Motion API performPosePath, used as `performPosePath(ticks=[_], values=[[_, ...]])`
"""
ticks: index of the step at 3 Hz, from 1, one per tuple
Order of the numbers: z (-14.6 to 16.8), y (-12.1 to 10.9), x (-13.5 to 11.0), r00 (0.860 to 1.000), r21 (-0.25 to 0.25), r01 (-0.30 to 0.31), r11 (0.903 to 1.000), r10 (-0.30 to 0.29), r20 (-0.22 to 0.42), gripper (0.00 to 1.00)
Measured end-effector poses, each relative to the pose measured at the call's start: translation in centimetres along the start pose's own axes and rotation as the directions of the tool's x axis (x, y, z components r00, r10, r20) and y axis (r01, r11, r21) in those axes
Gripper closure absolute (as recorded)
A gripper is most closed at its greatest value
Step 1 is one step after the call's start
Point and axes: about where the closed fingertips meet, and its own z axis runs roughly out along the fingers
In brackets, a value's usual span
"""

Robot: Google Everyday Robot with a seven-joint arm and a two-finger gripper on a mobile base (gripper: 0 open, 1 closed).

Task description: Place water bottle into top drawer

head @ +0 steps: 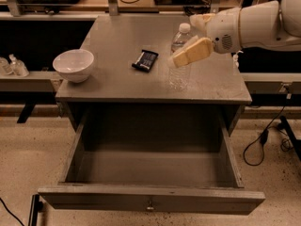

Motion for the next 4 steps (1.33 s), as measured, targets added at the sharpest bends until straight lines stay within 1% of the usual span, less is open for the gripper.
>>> performPosePath(ticks=[1, 2, 3, 4], values=[[1.6, -0.6, 1.4, 0.992, 0.009, -0.121, 0.9926, 0.121, 0.044, 0.18], [2.9, -1.1, 2.5, 0.974, 0.008, -0.219, 0.9757, 0.218, 0.069, 0.41], [2.6, -1.2, 2.5, 0.952, -0.025, -0.283, 0.9587, 0.284, 0.112, 0.64], [-0.3, 1.5, 0.7, 0.928, -0.111, -0.340, 0.9340, 0.352, 0.123, 0.88]])
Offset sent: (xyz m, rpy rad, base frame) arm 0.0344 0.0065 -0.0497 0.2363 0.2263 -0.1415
